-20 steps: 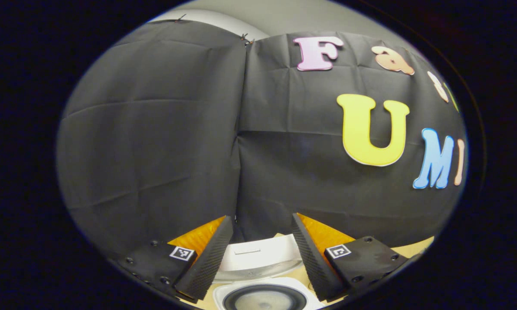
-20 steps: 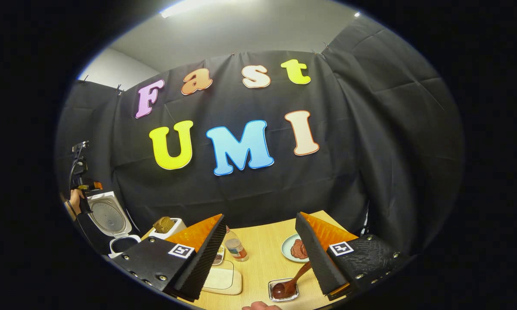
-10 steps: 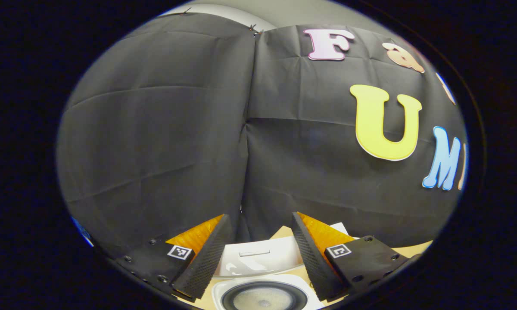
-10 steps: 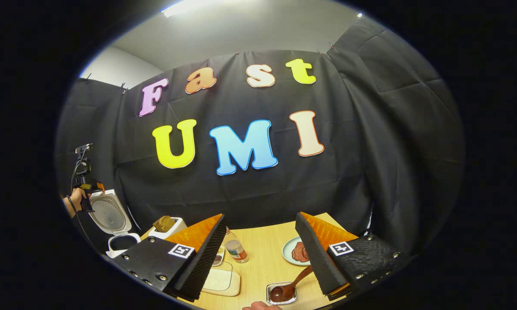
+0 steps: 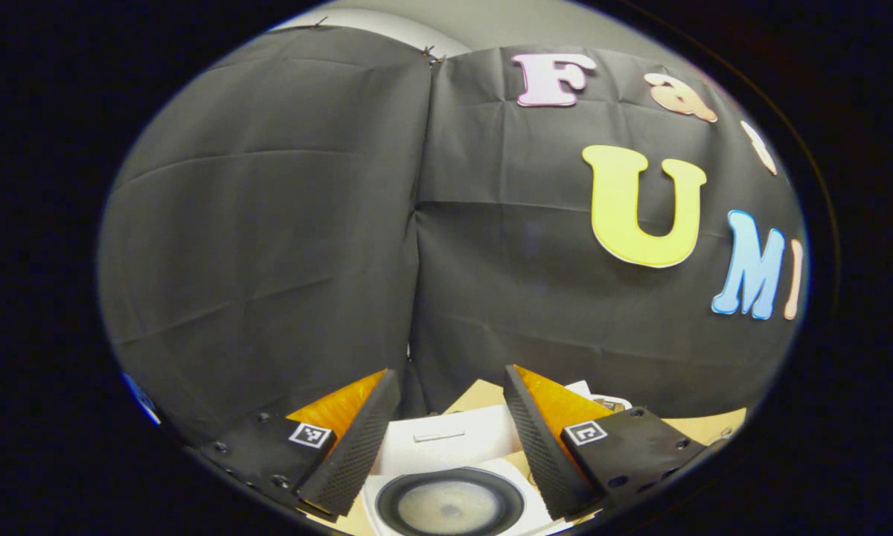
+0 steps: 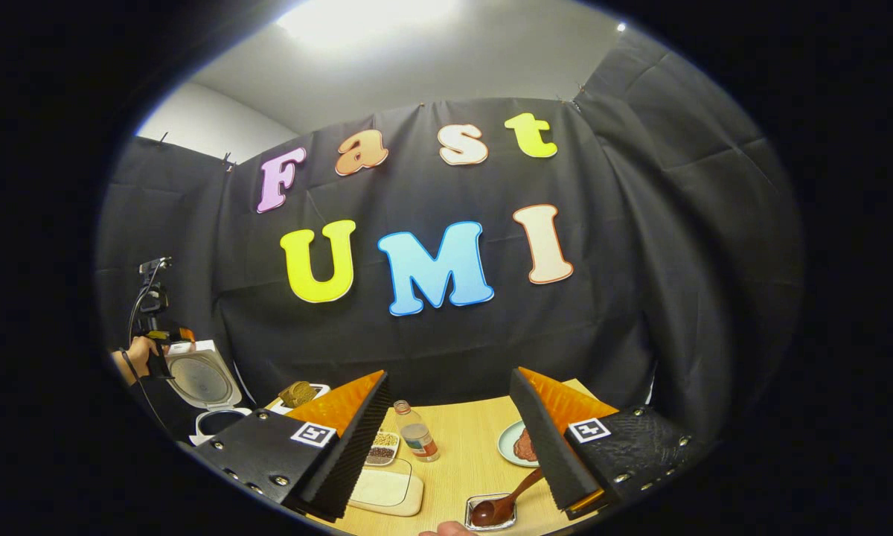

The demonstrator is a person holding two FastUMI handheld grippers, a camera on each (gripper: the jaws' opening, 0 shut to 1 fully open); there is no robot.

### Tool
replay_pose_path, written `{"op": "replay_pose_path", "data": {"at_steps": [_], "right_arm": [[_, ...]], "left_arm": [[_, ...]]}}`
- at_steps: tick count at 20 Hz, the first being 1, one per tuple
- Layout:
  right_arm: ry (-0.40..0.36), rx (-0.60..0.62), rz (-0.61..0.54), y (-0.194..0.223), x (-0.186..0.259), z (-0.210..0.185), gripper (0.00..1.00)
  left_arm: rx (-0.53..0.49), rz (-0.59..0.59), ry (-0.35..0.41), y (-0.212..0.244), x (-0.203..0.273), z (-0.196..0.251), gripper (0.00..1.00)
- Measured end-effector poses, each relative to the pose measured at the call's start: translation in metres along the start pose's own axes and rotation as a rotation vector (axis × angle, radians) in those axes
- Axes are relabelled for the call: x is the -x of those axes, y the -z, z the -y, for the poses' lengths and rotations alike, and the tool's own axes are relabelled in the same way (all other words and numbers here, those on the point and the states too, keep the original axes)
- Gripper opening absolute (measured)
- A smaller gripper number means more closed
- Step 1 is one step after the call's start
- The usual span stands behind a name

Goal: Close the left gripper, press the button to open the rice cooker; take a wooden spoon from the chopstick holder with the right hand, scoop a spoonful of rice and pour it into the rice cooker, then put the wooden spoon back into the chopstick holder.

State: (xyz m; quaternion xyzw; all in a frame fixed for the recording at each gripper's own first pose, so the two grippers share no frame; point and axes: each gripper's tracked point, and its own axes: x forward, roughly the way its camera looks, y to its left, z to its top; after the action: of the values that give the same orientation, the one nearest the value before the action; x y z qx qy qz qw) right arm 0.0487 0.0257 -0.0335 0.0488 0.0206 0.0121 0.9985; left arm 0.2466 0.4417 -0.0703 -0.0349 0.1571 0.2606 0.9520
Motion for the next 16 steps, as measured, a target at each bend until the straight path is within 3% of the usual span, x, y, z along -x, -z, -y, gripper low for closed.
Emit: {"op": "replay_pose_path", "data": {"at_steps": [9, 16], "right_arm": [[0.005, -0.026, -0.016, 0.000, 0.009, 0.012, 0.98], [0.030, -0.006, -0.020, -0.003, 0.016, 0.026, 0.98]], "left_arm": [[0.002, -0.010, 0.037, 0.045, 0.054, 0.020, 0.96], [0.019, -0.021, 0.059, 0.070, 0.069, 0.025, 1.00]]}}
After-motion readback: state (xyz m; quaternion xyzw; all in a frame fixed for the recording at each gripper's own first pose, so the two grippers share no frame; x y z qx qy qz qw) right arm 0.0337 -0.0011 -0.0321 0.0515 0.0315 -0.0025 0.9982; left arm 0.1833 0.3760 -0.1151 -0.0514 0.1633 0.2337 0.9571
